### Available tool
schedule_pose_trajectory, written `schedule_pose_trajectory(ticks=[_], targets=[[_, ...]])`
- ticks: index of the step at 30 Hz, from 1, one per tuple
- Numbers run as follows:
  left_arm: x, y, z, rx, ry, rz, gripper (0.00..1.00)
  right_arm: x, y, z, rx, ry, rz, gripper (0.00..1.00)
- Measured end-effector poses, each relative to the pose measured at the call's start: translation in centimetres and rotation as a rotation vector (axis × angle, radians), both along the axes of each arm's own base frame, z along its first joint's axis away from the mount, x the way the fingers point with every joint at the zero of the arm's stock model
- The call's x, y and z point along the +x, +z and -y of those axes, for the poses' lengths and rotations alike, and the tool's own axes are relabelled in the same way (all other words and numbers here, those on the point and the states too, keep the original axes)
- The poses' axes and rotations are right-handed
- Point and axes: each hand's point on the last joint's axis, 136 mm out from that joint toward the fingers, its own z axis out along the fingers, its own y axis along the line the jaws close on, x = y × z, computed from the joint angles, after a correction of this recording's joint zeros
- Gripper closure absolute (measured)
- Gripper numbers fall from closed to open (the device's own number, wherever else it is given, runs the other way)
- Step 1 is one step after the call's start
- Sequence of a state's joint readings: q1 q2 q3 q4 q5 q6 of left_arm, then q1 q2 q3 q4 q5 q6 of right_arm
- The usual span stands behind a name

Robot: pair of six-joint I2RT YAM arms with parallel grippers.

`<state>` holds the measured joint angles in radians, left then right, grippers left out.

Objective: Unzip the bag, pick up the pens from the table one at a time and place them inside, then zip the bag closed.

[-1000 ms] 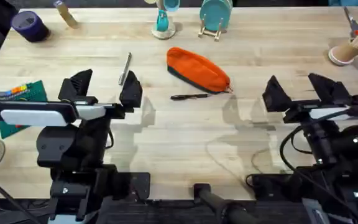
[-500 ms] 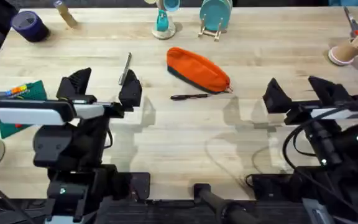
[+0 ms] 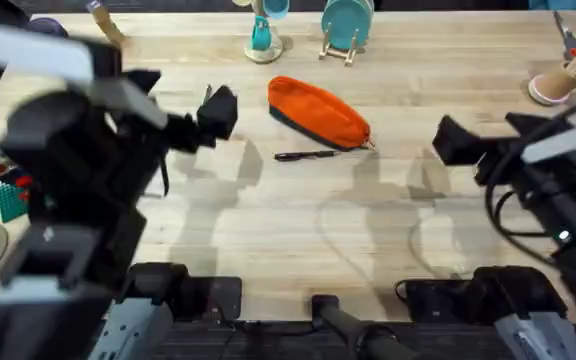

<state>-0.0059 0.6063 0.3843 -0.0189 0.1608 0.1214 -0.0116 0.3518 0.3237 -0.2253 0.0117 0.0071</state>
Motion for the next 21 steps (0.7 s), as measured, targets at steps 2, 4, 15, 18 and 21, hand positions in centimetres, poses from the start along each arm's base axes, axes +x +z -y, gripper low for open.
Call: schedule_pose_trajectory(ticks=[2,4,15,18,21], targets=[[1.1,0.6,1.0,0.028,-0.069,-0.019,0.008,0.7,1.1,0.0,0.001,0.001,-0.013,0.005],[2.2,1.0,2.2,0.06,-0.154,-0.036,0.009,1.5,2.3,-0.2,0.004,0.01,-0.031,0.005],[5.8,0.9,8.4,0.169,-0.627,-0.031,0.01,5.4,4.2,-2.7,0.076,0.147,-0.234,0.005],[6.0,0.5,9.5,0.174,-0.729,-0.014,0.01,6.3,4.7,-3.6,0.1,0.192,-0.245,0.007],[6.1,0.4,10.5,0.171,-0.816,0.009,0.01,6.7,5.1,-4.1,0.115,0.222,-0.246,0.006]])
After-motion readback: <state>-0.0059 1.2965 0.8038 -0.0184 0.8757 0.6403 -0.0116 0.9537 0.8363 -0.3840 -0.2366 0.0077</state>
